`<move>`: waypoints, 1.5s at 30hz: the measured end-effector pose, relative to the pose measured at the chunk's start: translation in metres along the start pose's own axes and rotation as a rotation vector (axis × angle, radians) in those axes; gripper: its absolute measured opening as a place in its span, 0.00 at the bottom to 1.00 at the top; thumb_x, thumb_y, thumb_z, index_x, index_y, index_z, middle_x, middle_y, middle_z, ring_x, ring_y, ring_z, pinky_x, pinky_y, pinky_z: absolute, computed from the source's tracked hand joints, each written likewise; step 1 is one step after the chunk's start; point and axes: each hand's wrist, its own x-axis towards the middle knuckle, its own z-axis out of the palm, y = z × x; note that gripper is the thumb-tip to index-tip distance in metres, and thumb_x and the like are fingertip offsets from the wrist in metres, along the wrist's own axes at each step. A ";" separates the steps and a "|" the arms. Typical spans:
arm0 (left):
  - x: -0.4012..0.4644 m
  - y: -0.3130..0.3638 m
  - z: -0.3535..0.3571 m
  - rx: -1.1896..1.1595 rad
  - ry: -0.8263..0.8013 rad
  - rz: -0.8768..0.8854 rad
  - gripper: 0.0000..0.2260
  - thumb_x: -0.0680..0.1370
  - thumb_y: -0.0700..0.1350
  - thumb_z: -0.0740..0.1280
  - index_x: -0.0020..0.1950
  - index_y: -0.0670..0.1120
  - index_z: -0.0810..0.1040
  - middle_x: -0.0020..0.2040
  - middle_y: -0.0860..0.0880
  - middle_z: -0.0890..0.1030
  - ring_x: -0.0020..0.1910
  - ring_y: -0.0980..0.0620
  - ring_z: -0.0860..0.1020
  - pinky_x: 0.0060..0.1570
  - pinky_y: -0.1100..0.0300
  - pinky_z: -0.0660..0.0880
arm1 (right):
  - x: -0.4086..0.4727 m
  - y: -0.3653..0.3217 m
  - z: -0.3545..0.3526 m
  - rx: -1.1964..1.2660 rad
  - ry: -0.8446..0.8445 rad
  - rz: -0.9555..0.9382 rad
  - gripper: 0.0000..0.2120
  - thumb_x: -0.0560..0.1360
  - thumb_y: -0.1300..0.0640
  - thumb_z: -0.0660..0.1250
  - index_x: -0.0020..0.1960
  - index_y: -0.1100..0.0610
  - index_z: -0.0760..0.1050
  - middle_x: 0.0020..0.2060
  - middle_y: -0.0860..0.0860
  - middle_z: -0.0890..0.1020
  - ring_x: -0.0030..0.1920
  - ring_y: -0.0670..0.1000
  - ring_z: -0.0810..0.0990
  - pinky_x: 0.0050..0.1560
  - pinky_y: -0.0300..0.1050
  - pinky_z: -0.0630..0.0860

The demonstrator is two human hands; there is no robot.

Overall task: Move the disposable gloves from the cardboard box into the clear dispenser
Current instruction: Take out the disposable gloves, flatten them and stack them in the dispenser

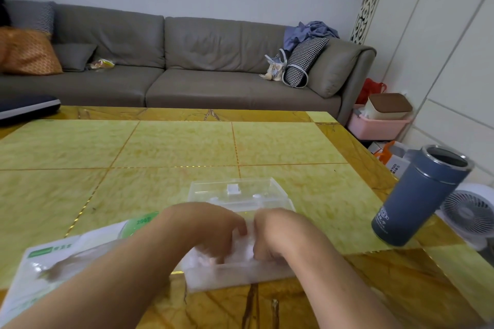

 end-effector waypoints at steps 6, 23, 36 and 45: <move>-0.016 0.002 -0.016 0.069 0.026 0.015 0.30 0.79 0.42 0.70 0.79 0.57 0.66 0.71 0.54 0.76 0.66 0.48 0.77 0.65 0.50 0.76 | 0.008 0.002 0.002 0.021 -0.059 -0.053 0.09 0.75 0.58 0.72 0.55 0.57 0.77 0.46 0.54 0.77 0.44 0.54 0.75 0.56 0.51 0.80; -0.001 0.025 0.005 -0.087 -0.021 -0.212 0.31 0.83 0.44 0.60 0.82 0.37 0.52 0.35 0.45 0.74 0.30 0.50 0.72 0.32 0.57 0.69 | -0.005 -0.006 0.004 0.065 -0.089 0.116 0.44 0.80 0.61 0.64 0.85 0.53 0.39 0.84 0.58 0.40 0.77 0.63 0.68 0.58 0.53 0.76; -0.074 -0.014 0.031 -0.461 0.734 -0.035 0.13 0.81 0.43 0.61 0.59 0.56 0.81 0.52 0.58 0.83 0.46 0.58 0.82 0.48 0.56 0.82 | -0.026 -0.008 -0.002 0.080 0.314 0.099 0.08 0.80 0.63 0.62 0.54 0.54 0.77 0.40 0.51 0.76 0.36 0.51 0.77 0.36 0.43 0.73; -0.126 -0.131 0.084 -0.424 0.745 -0.501 0.06 0.79 0.49 0.70 0.43 0.56 0.84 0.39 0.59 0.83 0.36 0.62 0.81 0.39 0.63 0.82 | -0.067 -0.079 0.019 0.120 0.845 -0.408 0.20 0.75 0.68 0.64 0.64 0.52 0.76 0.54 0.46 0.79 0.56 0.49 0.77 0.56 0.44 0.79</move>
